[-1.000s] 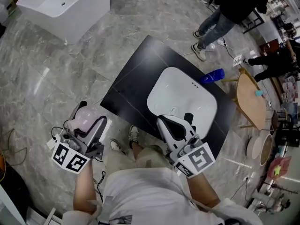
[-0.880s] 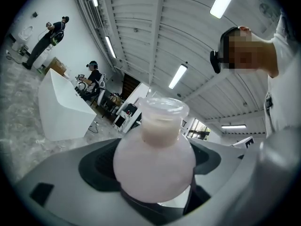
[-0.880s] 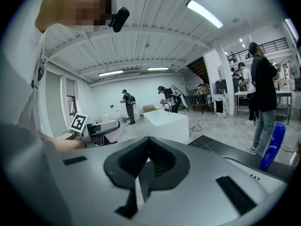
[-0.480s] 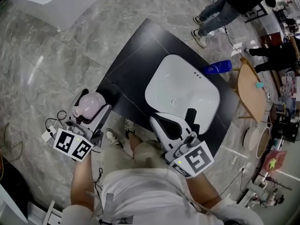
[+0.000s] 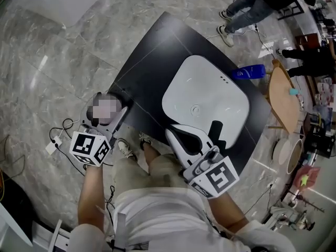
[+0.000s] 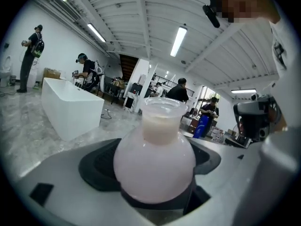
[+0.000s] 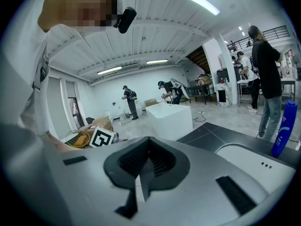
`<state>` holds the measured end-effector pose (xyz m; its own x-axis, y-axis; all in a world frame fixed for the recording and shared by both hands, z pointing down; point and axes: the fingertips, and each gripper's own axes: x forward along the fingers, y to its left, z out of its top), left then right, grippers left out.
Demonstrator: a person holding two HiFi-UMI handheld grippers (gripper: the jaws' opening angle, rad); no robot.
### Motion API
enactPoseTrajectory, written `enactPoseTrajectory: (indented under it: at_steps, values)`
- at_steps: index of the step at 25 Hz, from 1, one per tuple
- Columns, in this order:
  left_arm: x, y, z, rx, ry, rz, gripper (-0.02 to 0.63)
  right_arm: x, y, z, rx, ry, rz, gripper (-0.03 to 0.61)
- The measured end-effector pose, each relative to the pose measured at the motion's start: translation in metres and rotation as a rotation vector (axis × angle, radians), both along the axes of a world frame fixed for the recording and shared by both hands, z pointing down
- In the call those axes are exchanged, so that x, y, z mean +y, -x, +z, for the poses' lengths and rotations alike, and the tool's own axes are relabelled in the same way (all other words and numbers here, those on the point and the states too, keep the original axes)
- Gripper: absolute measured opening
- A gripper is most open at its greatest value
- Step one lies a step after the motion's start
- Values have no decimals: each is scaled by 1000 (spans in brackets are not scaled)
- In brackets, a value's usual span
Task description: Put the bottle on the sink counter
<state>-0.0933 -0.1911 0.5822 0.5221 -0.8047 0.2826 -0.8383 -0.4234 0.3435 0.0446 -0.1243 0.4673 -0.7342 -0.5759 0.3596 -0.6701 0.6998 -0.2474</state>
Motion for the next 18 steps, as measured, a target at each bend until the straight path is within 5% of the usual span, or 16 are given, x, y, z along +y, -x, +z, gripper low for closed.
enactPoseTrajectory:
  at_steps: [18]
  values:
    - [-19, -12, 46, -188, 52, -10, 416, -10, -5, 6, -17, 21, 7, 11]
